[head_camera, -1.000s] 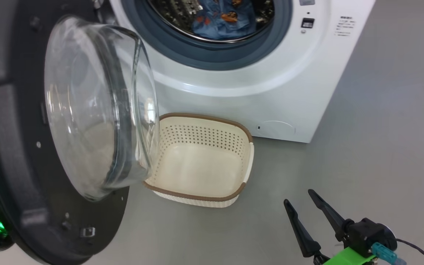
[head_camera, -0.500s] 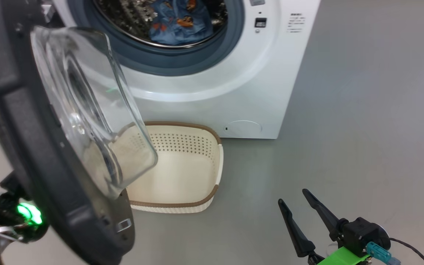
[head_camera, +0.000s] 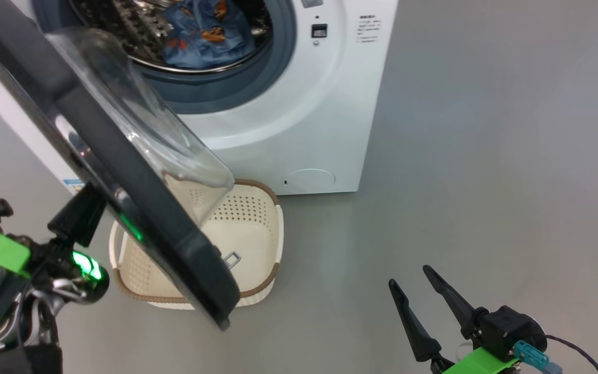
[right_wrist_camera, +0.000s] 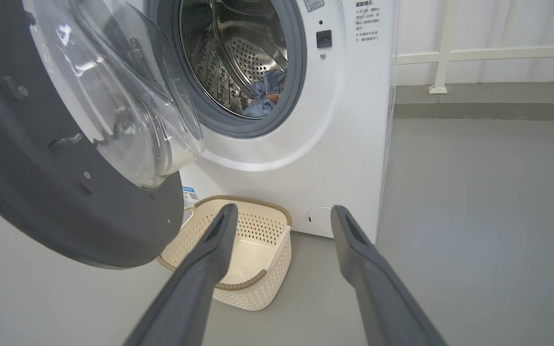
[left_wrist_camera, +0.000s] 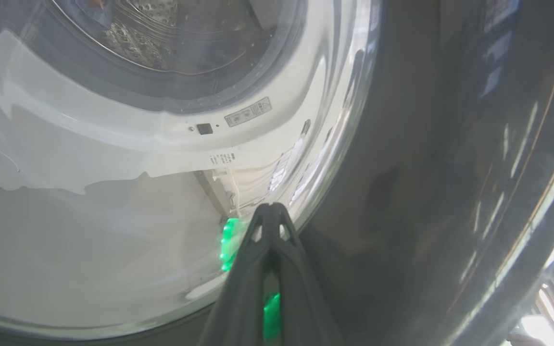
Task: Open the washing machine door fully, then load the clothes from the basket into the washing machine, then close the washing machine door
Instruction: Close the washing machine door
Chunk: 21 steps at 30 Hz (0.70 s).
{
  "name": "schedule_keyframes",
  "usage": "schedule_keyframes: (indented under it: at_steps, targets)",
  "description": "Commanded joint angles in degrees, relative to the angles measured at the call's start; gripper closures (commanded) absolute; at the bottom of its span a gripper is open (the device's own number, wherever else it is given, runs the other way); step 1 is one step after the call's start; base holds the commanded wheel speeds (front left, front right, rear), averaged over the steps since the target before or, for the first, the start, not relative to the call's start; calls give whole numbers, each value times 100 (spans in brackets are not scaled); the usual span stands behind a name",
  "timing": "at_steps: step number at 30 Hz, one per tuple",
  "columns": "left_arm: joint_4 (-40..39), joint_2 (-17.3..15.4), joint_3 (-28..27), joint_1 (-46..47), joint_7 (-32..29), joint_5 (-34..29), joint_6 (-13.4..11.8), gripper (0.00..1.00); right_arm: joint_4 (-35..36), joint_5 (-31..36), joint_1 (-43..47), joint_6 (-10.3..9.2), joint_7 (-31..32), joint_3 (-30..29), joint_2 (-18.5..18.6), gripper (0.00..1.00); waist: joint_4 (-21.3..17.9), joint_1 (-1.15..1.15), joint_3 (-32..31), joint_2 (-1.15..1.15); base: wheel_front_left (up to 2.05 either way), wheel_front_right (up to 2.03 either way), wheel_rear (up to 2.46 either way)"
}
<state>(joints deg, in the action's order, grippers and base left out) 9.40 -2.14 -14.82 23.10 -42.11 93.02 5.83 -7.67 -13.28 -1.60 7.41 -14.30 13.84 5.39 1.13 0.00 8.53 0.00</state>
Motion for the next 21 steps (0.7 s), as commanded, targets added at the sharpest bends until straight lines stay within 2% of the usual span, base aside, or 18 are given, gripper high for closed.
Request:
schedule_keyframes:
  at_steps: [1, 12, 21]
  targets:
    - [-76, -83, -49, 292, 85, -17, 65, 100, 157, -34, -249, 8, -69, 121, -37, 0, -120, 0, 45, 0, 0, 0, 0]
    - [419, -75, 136, 788, 899, -42, 159, 100, 194, -27, -337, 8, -70, 96, -84, 0, -498, 0, 225, 0, 0, 0, 0]
    - [528, -75, 60, 1045, 1430, -257, 164, 100, 217, -23, -402, 8, -70, 74, -122, 0, -794, 0, 345, 0, 0, 0, 0]
